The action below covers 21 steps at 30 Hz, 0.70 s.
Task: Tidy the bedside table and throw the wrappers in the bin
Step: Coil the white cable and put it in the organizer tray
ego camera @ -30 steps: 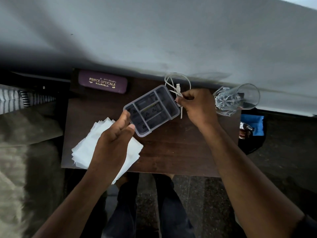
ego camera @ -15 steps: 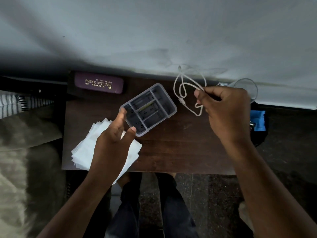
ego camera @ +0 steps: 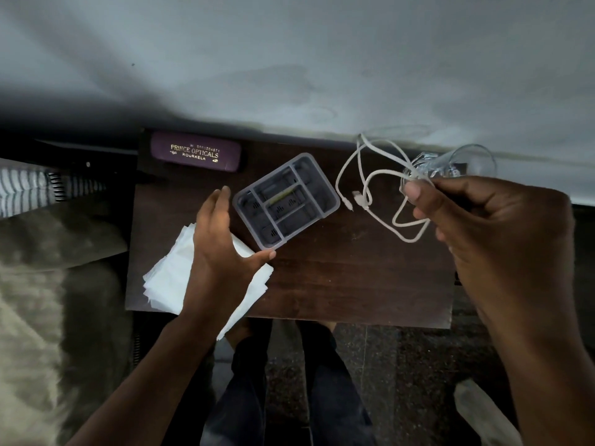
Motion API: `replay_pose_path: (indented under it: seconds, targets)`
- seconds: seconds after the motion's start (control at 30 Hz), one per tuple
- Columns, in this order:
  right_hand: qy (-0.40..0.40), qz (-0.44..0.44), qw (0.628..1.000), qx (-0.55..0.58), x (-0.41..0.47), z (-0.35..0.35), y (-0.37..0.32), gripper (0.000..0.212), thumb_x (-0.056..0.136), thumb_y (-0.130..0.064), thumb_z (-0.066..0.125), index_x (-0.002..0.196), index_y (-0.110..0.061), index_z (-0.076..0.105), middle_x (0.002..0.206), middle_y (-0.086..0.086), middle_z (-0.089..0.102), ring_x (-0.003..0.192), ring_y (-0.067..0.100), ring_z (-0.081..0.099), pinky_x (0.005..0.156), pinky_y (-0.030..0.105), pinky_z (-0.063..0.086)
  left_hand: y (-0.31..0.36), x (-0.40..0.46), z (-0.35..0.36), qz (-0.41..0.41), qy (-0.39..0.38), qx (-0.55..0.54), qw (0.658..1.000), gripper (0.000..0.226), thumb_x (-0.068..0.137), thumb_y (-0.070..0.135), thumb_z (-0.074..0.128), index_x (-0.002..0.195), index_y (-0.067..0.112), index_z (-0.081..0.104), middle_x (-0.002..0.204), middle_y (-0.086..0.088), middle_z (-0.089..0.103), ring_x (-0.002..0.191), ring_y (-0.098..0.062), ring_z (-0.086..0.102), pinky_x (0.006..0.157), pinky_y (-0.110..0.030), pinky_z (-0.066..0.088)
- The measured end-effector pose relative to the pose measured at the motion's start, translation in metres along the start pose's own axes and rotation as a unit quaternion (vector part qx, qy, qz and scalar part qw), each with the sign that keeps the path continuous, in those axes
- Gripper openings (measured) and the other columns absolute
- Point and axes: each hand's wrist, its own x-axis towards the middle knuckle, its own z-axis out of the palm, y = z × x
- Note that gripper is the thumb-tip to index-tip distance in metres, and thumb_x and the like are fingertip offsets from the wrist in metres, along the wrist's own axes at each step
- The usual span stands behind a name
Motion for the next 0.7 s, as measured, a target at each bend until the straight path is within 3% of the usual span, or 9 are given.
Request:
replay_pose_path:
  seconds: [0.07,0.2,0.33,0.43,0.7]
  targets:
    - [0.005,0.005,1.000,0.012,-0.001,-0.003,0.002,0.021,0.089,-0.036,0.075,0.094,-0.016,0.081,0.073,-0.013,0.073,0.055,-0.004,0.063,0.055,0.005,0.041,-0.005,0.002,0.000,0.001,0.002,-0.005,1.000,0.117,0.061,0.021,0.095,0.157,0.015,0.028,0.157,-0.010,0.031,0.140,-0.023,0.041,0.113,-0.046,0.043]
    - [0.009,0.037,0.998,0.057,-0.003,-0.009,0.011,0.024,0.086,-0.052,0.073,0.095,-0.030,0.080,0.069,-0.011,0.074,0.055,0.004,0.063,0.059,0.022,0.045,-0.010,0.007,0.000,0.002,-0.010,-0.020,1.000,0.114,0.059,0.019,0.095,0.154,0.015,0.033,0.146,-0.010,0.041,0.115,-0.015,0.052,0.100,-0.033,0.050]
    - [0.014,0.055,0.996,0.070,-0.005,-0.017,0.014,0.032,0.082,-0.064,0.070,0.093,-0.036,0.078,0.073,-0.015,0.075,0.058,0.006,0.066,0.059,0.025,0.047,-0.012,0.014,0.000,0.008,-0.032,-0.041,0.999,0.113,0.059,0.016,0.095,0.155,0.014,0.033,0.141,-0.007,0.048,0.119,-0.018,0.058,0.105,-0.034,0.050]
    - [0.012,0.051,0.997,0.060,-0.008,-0.024,0.013,0.028,0.085,-0.062,0.070,0.089,-0.035,0.078,0.065,-0.020,0.070,0.055,0.004,0.063,0.058,0.022,0.045,-0.010,0.020,0.000,0.022,-0.039,-0.041,0.998,0.115,0.059,0.017,0.095,0.156,0.015,0.032,0.143,-0.007,0.048,0.122,-0.017,0.058,0.108,-0.035,0.048]
    - [0.022,0.087,0.992,0.084,-0.013,-0.039,0.028,0.045,0.081,-0.070,0.068,0.094,-0.029,0.079,0.071,-0.009,0.073,0.053,0.005,0.060,0.059,0.025,0.044,0.008,0.043,0.006,0.004,-0.060,-0.075,0.995,0.115,0.066,0.010,0.091,0.158,0.023,0.024,0.155,-0.001,0.040,0.134,-0.013,0.049,0.115,-0.040,0.042]
